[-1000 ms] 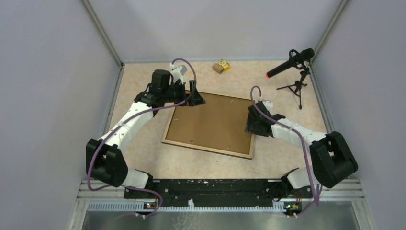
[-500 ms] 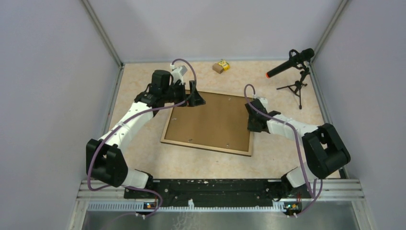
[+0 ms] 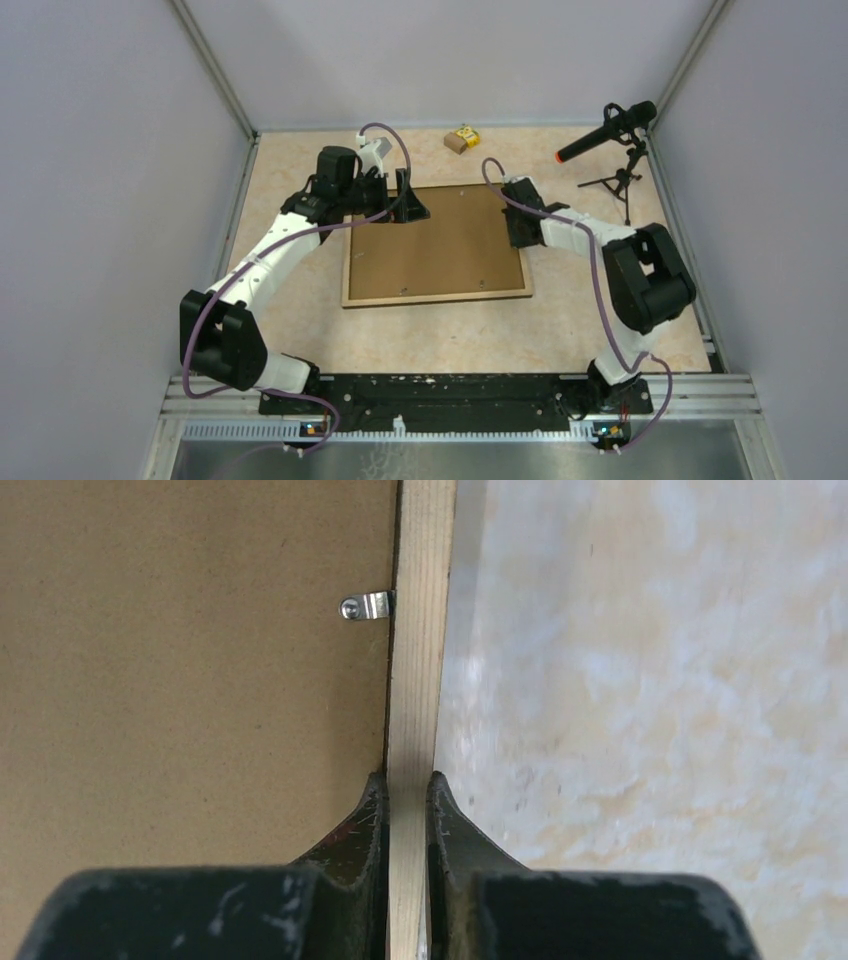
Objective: Put the photo into the frame
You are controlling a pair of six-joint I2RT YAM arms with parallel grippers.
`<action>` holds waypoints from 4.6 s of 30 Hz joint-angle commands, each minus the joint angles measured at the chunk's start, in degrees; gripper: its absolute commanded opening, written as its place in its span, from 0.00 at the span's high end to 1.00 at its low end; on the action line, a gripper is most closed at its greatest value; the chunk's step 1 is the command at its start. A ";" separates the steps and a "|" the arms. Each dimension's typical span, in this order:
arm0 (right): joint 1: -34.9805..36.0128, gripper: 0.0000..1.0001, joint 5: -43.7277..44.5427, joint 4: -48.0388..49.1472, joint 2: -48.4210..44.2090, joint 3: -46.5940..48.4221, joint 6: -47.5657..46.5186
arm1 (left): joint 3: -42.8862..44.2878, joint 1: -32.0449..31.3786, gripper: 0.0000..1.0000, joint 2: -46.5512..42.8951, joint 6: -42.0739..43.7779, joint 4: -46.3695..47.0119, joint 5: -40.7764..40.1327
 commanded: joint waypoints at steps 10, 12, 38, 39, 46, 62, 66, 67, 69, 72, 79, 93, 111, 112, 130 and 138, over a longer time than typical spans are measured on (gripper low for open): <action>-0.28 0.42 3.40 -23.87 -4.66 12.68 10.89 | 0.68 0.37 0.02 -0.34 -0.31 1.14 0.78; -0.15 0.41 -2.26 -22.00 -10.75 8.67 17.36 | 0.70 0.37 0.01 -0.40 -0.31 1.13 0.73; 3.65 0.47 -20.85 -5.54 -25.84 -21.41 79.89 | -0.14 0.46 0.02 -1.08 -0.92 2.06 0.95; 3.66 0.48 -21.70 -3.92 -25.10 -22.17 80.93 | -0.10 0.46 0.02 -1.02 -0.92 2.03 0.95; 3.68 0.52 -23.15 0.73 -19.59 -21.93 81.82 | -0.02 0.46 0.01 -0.76 -0.98 2.05 1.63; 3.36 0.93 -17.12 -9.74 -10.96 -18.27 77.31 | -0.03 0.73 0.02 -0.09 -0.92 1.96 1.84; 2.56 1.00 -9.49 -15.16 -10.67 -15.60 71.01 | -0.07 0.81 0.02 0.12 -1.01 1.97 1.92; 2.10 1.00 -7.57 -15.45 -10.76 -15.05 68.84 | -0.14 0.81 0.02 0.06 -1.02 2.05 1.96; 1.45 1.00 -1.93 -18.43 -10.53 -13.04 64.96 | -0.10 0.85 0.02 0.09 -1.01 2.05 1.92; 1.21 1.00 5.50 -24.68 -9.35 -8.64 60.82 | -0.16 0.90 0.02 0.05 -1.01 2.11 1.79; 1.10 1.00 13.29 -29.72 -4.13 -1.83 48.60 | -0.40 0.90 0.02 0.12 -1.10 2.37 1.79; 1.06 1.00 12.43 -9.22 -5.51 -8.24 18.59 | -0.64 0.98 0.02 0.36 -1.36 2.68 1.74; 1.12 1.00 10.66 -1.62 -8.18 -6.85 3.11 | -0.85 4.32 0.02 2.51 -0.45 2.70 -0.59; 1.12 1.00 9.87 -3.26 -8.52 -5.90 4.94 | -0.82 5.31 0.02 3.35 -0.64 2.67 -0.30; 0.96 0.20 -5.28 -7.35 -28.81 -16.45 25.55 | 8.98 12.27 0.02 22.28 4.18 -5.10 -9.27; 0.50 0.09 -5.24 -8.93 -27.84 -16.62 25.89 | 11.16 12.82 0.02 26.72 6.23 -3.17 -8.60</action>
